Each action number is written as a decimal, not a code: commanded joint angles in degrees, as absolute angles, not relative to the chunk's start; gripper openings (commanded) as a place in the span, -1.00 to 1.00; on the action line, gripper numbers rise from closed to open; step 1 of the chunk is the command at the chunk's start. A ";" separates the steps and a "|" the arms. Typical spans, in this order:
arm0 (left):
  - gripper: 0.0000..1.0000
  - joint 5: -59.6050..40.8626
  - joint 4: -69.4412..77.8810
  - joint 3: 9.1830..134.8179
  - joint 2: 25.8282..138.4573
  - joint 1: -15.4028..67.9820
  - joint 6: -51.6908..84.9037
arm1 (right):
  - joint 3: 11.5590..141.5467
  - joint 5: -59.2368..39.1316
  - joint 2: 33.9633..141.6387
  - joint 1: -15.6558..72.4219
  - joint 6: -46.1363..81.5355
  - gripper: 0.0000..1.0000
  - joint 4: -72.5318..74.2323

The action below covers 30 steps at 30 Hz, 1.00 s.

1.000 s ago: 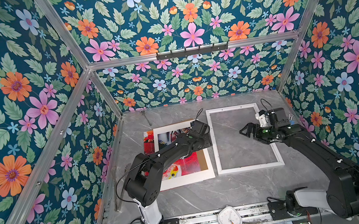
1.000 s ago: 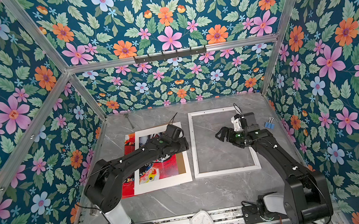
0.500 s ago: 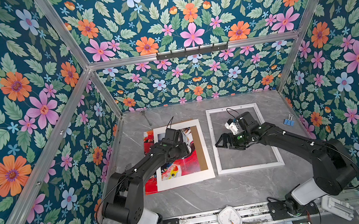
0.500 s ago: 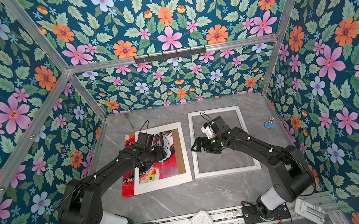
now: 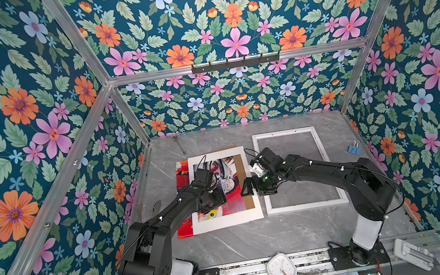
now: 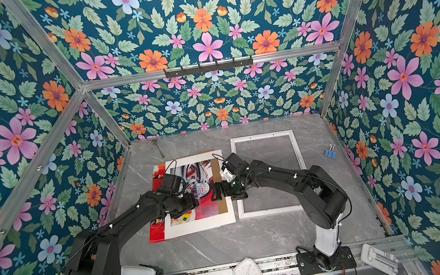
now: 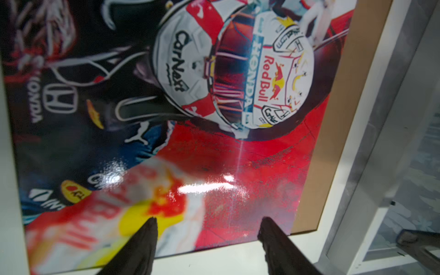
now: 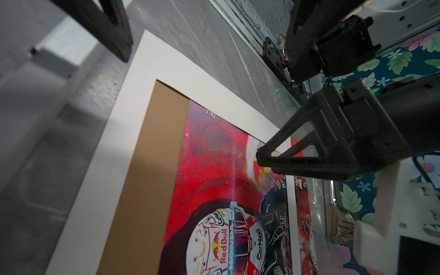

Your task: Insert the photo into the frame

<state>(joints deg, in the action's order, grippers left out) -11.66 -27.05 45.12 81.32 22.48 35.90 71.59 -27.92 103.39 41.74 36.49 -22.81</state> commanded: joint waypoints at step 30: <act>0.43 -23.51 -27.33 40.08 77.54 20.23 35.59 | 73.92 -22.45 110.16 43.39 43.64 0.98 -29.88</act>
<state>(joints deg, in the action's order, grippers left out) -20.97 -27.88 40.21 77.97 20.27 35.51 74.50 -18.35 109.80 43.42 43.72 -31.29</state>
